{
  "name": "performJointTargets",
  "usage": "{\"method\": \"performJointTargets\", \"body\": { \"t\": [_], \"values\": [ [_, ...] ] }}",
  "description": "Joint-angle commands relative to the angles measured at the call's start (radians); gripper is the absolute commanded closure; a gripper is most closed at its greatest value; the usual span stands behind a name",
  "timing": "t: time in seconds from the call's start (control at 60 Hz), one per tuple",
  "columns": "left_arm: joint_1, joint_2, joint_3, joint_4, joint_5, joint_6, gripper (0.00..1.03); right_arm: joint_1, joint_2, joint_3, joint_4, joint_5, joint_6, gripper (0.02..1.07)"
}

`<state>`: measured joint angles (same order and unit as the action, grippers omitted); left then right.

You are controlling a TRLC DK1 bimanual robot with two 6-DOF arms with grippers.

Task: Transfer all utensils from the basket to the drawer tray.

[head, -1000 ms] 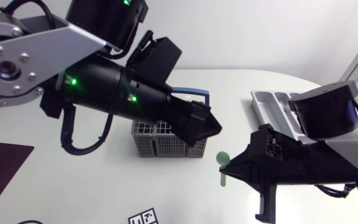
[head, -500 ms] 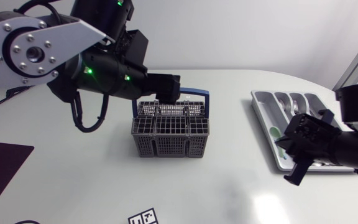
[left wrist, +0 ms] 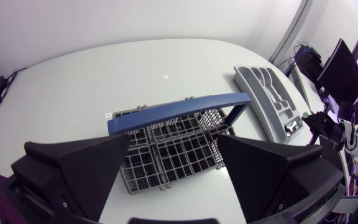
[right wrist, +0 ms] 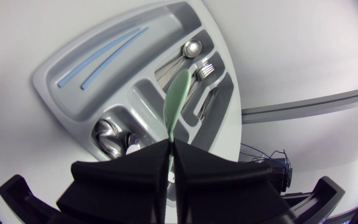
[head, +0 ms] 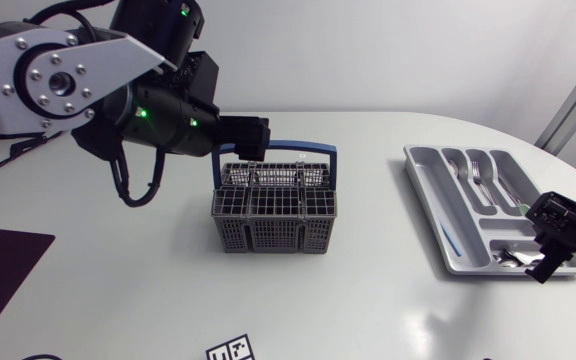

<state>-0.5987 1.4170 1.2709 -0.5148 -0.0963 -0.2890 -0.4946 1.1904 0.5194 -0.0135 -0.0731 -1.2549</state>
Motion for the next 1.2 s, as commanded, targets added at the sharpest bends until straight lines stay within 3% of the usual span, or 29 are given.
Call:
{"method": "performJointTargets", "body": {
  "t": [0.0,0.283,0.4,0.767,0.9,1.183],
  "values": [
    [0.007,0.013,-0.018,-0.01,-0.013,-0.018,0.05,-0.045,0.083,-0.027,0.07,0.013,-0.072,1.01],
    [0.007,0.002,-0.027,-0.034,-0.034,-0.018,0.05,-0.134,0.281,-0.042,0.296,0.045,-0.166,1.0],
    [0.007,0.002,-0.033,-0.034,-0.036,-0.018,0.05,-0.144,0.308,-0.061,0.317,0.047,-0.192,0.98],
    [0.017,-0.015,-0.056,-0.047,-0.048,-0.013,0.05,-0.15,0.259,-0.096,0.317,0.042,-0.219,0.18],
    [0.027,-0.029,-0.068,-0.051,-0.048,-0.01,0.05,-0.151,0.184,-0.09,0.288,0.039,-0.212,0.07],
    [0.05,-0.067,-0.122,-0.051,-0.049,-0.004,0.05,-0.121,-0.005,-0.035,0.086,-0.005,-0.063,0.07]
  ]
}}
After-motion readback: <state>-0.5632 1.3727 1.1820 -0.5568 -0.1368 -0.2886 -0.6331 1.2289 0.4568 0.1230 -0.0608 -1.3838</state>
